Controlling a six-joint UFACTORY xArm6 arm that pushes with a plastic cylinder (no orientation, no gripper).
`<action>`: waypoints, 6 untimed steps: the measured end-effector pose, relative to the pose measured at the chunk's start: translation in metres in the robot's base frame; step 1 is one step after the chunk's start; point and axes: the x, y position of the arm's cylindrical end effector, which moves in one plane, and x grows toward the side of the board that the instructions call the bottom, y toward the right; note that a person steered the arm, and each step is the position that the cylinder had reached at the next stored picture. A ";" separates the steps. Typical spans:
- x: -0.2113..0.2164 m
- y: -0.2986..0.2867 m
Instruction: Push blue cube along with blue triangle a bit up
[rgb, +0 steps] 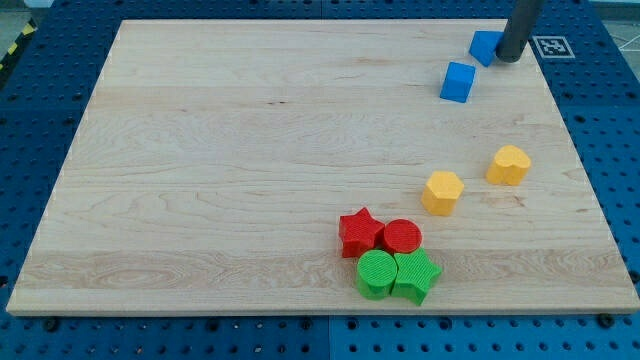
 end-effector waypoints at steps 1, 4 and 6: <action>0.040 0.000; 0.092 -0.055; 0.070 -0.088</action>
